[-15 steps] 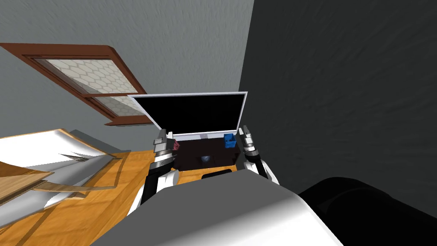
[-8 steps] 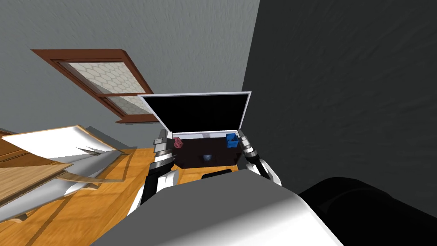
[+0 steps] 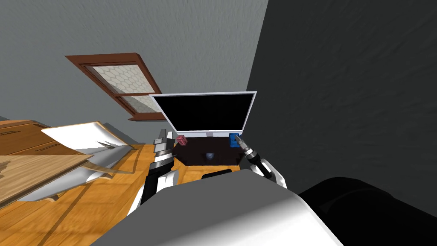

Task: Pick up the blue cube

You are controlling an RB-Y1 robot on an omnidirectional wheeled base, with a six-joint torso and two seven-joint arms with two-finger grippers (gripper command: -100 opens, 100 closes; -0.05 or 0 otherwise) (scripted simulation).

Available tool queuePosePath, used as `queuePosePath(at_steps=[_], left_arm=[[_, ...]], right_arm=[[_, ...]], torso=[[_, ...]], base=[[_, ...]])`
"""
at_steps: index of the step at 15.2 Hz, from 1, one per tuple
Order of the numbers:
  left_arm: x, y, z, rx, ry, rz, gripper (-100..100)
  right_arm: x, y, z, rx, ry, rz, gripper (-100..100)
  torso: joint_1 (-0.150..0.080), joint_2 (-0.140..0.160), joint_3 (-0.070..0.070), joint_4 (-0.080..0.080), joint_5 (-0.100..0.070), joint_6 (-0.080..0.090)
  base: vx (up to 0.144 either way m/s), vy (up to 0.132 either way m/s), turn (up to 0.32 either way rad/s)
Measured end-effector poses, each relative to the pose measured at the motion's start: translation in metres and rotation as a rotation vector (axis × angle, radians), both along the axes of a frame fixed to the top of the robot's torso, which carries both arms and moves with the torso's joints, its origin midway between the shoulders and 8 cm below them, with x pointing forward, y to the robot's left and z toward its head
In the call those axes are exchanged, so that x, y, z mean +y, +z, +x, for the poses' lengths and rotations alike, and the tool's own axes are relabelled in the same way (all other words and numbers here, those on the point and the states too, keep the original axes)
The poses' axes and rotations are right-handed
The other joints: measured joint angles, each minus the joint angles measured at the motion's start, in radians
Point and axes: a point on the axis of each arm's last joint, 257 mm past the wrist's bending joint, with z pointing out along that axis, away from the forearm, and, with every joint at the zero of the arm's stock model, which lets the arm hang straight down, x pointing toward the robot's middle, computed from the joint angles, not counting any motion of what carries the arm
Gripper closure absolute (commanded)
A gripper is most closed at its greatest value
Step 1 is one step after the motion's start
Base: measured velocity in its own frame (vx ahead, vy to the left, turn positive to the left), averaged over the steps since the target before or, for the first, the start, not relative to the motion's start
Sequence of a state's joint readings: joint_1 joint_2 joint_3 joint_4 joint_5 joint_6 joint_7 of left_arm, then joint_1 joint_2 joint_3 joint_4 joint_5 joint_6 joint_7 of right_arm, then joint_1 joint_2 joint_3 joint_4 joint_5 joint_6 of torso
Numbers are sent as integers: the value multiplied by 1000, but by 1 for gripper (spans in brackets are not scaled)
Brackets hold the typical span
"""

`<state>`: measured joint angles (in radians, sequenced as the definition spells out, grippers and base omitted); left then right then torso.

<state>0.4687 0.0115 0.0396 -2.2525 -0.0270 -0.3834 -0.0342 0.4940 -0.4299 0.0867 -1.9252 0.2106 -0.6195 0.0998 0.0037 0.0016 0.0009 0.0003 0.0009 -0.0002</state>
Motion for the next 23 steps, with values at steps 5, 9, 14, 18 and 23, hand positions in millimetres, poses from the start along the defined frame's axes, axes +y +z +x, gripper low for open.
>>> queuePosePath(at_steps=[5, 9, 14, 18, 23], left_arm=[[0, 0, 0, 0, 0, 0, 0], [0, 0, 0, 0, 0, 0, 0], [0, 0, 0, 0, 0, 0, 0], [0, 0, 0, 0, 0, 0, 0], [0, 0, 0, 0, 0, 0, 0]], right_arm=[[-9, -51, 1, 75, 38, -205, -100], [-21, -85, -1, 125, 61, -344, -100], [-50, -129, -9, 188, 94, -542, -100], [-76, -157, -16, 236, 123, -704, -100], [-116, -187, -26, 285, 159, -890, -100]], torso=[[0, 0, 0, 0, 0, 0], [0, 0, 0, 0, 0, 0], [0, -1, 0, 0, 0, 0], [1, -1, 0, 0, 0, 0], [1, -1, 0, 0, 0, 0]], base=[[-19, 63, 117], [-14, 54, 93], [-9, 64, 99], [-5, 61, 105], [-4, 60, 107]])
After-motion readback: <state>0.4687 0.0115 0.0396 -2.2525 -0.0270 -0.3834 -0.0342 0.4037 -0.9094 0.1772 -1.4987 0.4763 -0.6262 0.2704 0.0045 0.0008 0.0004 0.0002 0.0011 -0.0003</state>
